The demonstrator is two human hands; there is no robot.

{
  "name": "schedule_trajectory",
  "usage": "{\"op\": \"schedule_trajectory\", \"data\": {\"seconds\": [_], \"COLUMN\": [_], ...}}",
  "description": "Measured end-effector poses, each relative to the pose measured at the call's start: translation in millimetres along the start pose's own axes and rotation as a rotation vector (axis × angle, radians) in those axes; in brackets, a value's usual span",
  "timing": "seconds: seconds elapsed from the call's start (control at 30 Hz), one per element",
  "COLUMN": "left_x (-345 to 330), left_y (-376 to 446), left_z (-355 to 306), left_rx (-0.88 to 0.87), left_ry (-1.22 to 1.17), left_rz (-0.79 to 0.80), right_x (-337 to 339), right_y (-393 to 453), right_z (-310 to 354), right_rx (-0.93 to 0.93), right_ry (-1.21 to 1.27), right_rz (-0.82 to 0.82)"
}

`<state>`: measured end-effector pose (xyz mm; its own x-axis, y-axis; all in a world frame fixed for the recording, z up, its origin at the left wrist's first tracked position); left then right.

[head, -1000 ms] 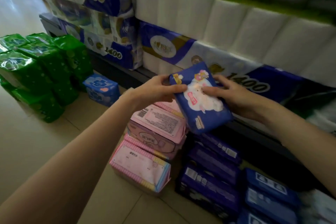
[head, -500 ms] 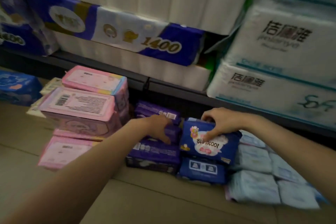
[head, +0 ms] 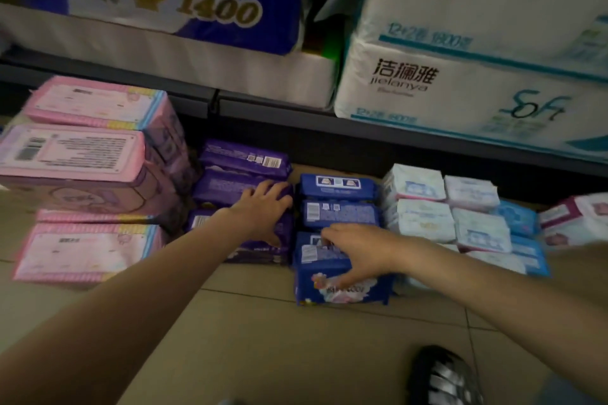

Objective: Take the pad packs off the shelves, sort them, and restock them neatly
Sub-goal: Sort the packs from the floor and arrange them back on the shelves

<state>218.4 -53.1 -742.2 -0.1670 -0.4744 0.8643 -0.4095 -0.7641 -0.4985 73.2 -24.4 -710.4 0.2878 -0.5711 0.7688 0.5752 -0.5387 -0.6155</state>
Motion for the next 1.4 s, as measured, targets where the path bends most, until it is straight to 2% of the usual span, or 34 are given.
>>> {"op": "schedule_trajectory", "data": {"seconds": [0.13,0.2,0.27,0.37,0.43,0.57,0.7,0.77,0.87,0.93,1.03,1.13,1.27,1.4], "left_x": [3,2,3,22,52,143,272,337,415,449,486,521,576,618], "left_y": [-4,-6,-9,-17,-25,-50,-103,-136,-183,-208,-235,-240,-218,-175], "left_z": [-1,-1,3,19,33,62,89,98,105,111,115,115,102,93], "left_rx": [-0.02,-0.033,-0.047,-0.045,-0.032,-0.009,0.002,0.018,0.043,0.075,0.109,0.142,0.166,0.299], "left_ry": [0.061,0.064,0.021,-0.084,-0.113,-0.088,0.027,0.107,0.218,0.237,0.151,0.075,0.102,0.194], "left_rz": [-0.011,-0.004,0.016,-0.023,-0.139,-0.419,-0.906,-1.105,-1.26,-1.335,-1.51,-1.607,-1.55,-1.31], "right_x": [-8,-9,-7,8,39,144,291,360,441,477,507,533,602,647], "right_y": [14,21,27,29,24,8,-34,-65,-112,-131,-151,-174,-188,-178], "right_z": [9,2,-6,-8,-3,9,30,39,49,52,58,58,-7,-101], "right_rx": [0.014,-0.052,-0.139,-0.168,-0.158,-0.103,0.079,0.09,0.136,0.18,0.241,0.246,-0.096,-0.416], "right_ry": [-0.287,-0.39,-0.468,-0.517,-0.505,-0.461,-0.451,-0.428,-0.384,-0.325,-0.308,-0.45,-0.353,-0.3], "right_rz": [-0.223,-0.295,-0.292,-0.193,-0.193,-0.407,-0.902,-1.079,-1.351,-1.442,-1.47,-1.498,-1.382,-1.161]}}
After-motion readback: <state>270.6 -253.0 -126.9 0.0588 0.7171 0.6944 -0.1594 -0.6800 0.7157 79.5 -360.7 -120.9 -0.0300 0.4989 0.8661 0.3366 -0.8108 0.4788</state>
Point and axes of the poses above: each hand's wrist, its own y-axis towards the middle knuckle, its own x-axis out of the back of the hand, z = x × y, the point moved 6 cm from there along y, towards the middle knuckle, and after that the axes turned 8 degrees about -x, right-handed, at the moved point
